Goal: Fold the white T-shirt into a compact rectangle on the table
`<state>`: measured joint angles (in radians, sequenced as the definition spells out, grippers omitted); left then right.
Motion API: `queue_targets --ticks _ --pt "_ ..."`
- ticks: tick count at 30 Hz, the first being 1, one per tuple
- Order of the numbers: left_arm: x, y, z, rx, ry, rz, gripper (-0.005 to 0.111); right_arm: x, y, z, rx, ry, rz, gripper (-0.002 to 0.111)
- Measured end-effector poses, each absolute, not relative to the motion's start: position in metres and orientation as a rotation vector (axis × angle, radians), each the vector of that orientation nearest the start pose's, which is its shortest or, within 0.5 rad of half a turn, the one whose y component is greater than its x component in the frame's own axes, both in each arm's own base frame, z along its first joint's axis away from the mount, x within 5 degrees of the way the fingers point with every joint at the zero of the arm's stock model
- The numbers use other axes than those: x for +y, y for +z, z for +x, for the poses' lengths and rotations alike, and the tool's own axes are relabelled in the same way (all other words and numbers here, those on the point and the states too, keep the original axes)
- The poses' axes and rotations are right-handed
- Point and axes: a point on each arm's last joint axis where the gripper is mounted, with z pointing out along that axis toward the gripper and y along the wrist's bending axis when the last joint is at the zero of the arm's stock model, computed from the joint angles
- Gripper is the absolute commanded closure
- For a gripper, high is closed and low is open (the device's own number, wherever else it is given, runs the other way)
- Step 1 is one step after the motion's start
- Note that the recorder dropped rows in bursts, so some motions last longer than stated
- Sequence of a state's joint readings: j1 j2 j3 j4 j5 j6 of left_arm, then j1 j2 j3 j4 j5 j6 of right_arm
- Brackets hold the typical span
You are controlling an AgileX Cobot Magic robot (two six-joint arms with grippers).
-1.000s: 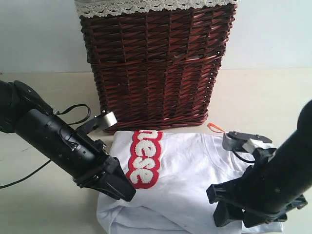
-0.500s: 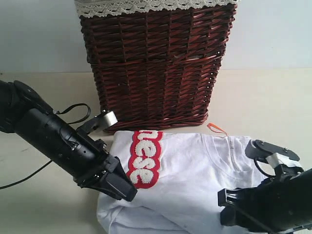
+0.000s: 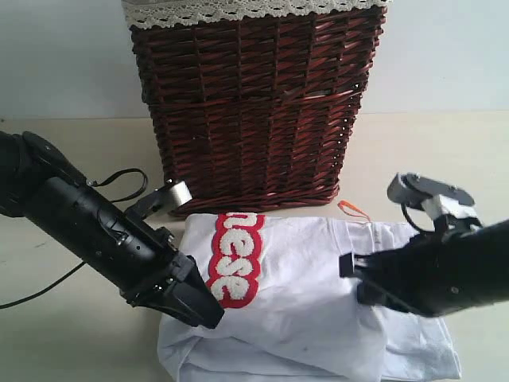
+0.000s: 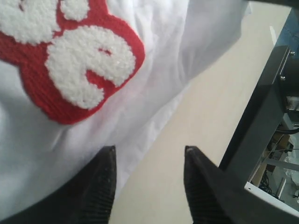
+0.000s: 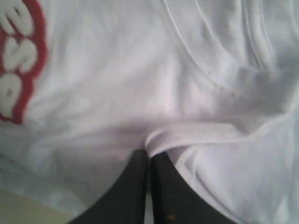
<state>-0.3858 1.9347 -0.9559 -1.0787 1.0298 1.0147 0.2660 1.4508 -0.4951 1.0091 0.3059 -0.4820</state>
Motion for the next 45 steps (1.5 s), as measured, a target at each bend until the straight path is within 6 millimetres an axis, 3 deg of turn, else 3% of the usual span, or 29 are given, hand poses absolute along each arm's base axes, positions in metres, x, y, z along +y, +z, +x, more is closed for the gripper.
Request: queue_targets --ticks 4,10,19,22,27,29,32,36,40,45 --pt "-0.181 0.132 0.263 2.753 -1.323 0.921 0.061 0.086 0.173 0.230 2.600 0.593 0.168 0.108" --pt "-0.181 0.132 0.262 2.755 -1.321 0.927 0.061 0.081 0.180 0.237 2.601 0.478 0.132 0.108" --pt "-0.181 0.133 0.261 2.755 -1.338 0.934 0.061 0.050 0.144 0.234 2.855 0.040 0.167 0.107" --pt "-0.181 0.133 0.261 2.758 -1.333 0.950 0.061 0.049 0.140 0.233 2.890 0.004 0.158 0.095" --pt "-0.181 0.129 0.260 2.771 -1.338 0.955 0.061 0.047 0.147 0.229 2.886 -0.010 0.153 0.059" --pt "-0.181 0.128 0.260 2.772 -1.354 0.942 0.061 0.046 0.156 0.227 2.860 -0.012 0.142 0.054" --pt "-0.185 0.133 0.260 2.726 -1.442 0.923 0.061 0.045 0.169 0.225 2.809 -0.002 0.132 0.059" --pt "-0.191 0.140 0.260 2.628 -1.564 0.903 0.061 0.049 0.183 0.226 2.702 0.098 0.154 0.084" --pt "-0.197 0.135 0.259 2.624 -1.541 0.900 0.061 0.057 0.185 0.232 2.637 0.223 0.152 0.106" --pt "-0.209 0.118 0.248 2.699 -1.546 0.967 0.061 0.063 0.164 0.238 2.716 0.262 0.111 0.108"
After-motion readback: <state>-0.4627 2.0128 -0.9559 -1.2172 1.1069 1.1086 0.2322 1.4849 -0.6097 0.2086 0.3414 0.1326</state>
